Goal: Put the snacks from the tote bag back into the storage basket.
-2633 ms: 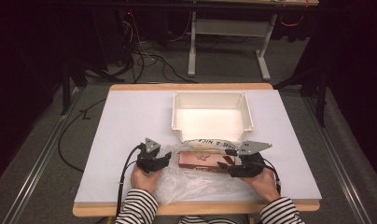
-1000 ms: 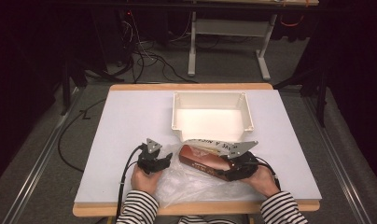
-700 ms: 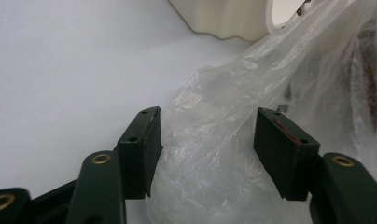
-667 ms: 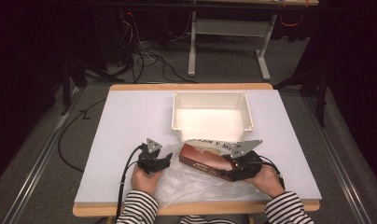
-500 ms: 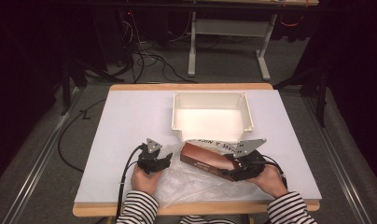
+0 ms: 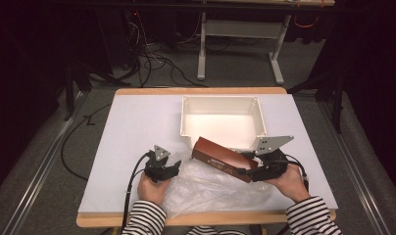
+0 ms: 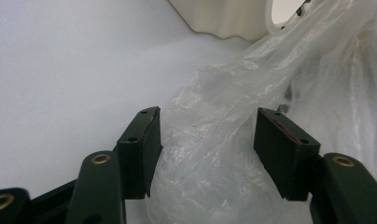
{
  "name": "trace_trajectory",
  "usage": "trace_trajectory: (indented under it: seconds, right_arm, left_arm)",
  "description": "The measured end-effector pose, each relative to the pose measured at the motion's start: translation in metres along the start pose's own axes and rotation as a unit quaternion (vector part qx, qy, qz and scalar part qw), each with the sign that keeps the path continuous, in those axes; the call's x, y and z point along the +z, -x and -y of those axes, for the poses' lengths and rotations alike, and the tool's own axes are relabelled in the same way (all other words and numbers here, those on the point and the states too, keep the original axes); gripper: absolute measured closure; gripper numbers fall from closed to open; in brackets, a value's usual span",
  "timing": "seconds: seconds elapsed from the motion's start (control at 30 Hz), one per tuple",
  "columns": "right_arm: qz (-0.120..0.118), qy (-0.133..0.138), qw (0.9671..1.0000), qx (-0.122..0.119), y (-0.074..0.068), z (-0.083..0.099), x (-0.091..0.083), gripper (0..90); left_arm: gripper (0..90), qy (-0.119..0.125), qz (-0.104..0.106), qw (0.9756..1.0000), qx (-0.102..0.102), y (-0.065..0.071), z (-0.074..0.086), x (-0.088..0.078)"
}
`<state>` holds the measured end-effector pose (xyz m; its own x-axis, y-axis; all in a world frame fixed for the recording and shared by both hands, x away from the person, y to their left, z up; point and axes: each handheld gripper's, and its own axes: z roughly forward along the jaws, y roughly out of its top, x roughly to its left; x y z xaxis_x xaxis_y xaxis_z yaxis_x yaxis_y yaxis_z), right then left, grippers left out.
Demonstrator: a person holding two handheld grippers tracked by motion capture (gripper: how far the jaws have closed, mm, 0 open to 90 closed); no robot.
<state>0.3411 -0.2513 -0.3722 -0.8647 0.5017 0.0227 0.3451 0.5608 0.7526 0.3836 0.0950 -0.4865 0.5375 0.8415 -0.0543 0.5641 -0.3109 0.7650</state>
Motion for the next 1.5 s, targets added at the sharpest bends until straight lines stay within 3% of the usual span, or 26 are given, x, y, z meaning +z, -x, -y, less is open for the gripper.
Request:
trace_trajectory:
  seconds: [0.3,0.67,1.13,1.5]
  right_arm:
    - [0.029,-0.005,0.9995,0.012,0.017,-0.014,-0.009,43.2]
    - [0.062,-0.021,0.9975,0.025,0.044,-0.029,0.0,43.2]
    - [0.09,-0.046,0.9931,0.06,0.077,-0.038,0.024,43.1]
    - [0.101,-0.08,0.9891,0.072,0.093,-0.048,0.059,43.1]
  left_arm:
    - [41.5,-0.002,-0.003,1.0,0.004,0.001,0.0,0.0]
    - [41.3,-0.003,-0.006,0.9999,0.009,0.002,0.0,0.001]
    - [41.2,-0.003,-0.01,0.9998,0.016,0.004,0.0,0.001]
    - [41.0,-0.003,-0.007,0.9999,0.014,0.003,0.0,0.001]
